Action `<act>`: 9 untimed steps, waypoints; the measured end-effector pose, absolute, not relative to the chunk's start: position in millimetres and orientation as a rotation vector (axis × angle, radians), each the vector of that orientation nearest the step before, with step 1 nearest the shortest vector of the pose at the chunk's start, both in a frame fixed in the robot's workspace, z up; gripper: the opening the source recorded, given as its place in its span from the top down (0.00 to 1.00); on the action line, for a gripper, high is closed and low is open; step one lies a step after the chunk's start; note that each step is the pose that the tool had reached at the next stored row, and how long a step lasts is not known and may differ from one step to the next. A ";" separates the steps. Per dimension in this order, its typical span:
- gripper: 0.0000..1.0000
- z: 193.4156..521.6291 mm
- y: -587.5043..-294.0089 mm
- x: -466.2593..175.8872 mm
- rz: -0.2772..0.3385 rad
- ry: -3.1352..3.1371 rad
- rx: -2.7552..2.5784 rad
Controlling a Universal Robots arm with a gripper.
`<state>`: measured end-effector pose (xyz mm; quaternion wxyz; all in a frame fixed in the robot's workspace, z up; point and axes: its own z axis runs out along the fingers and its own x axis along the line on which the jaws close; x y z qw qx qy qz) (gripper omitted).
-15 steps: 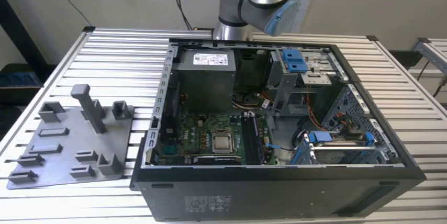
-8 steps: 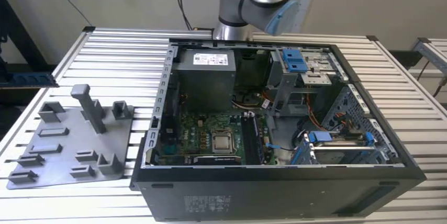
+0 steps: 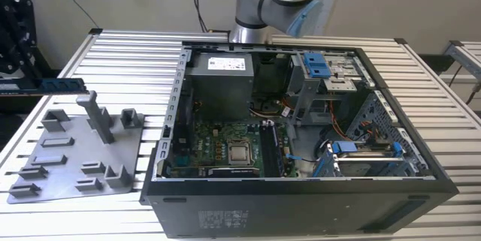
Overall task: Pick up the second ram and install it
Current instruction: 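Pick up the second ram and move it above second insertion slot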
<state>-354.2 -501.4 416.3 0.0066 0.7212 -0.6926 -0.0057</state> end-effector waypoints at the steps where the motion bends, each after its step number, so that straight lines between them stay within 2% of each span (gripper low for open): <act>1: 0.86 416.3 -501.4 -349.8 -0.018 -2.167 2.256; 9: 0.86 416.2 -501.4 -313.1 -0.018 -2.167 2.256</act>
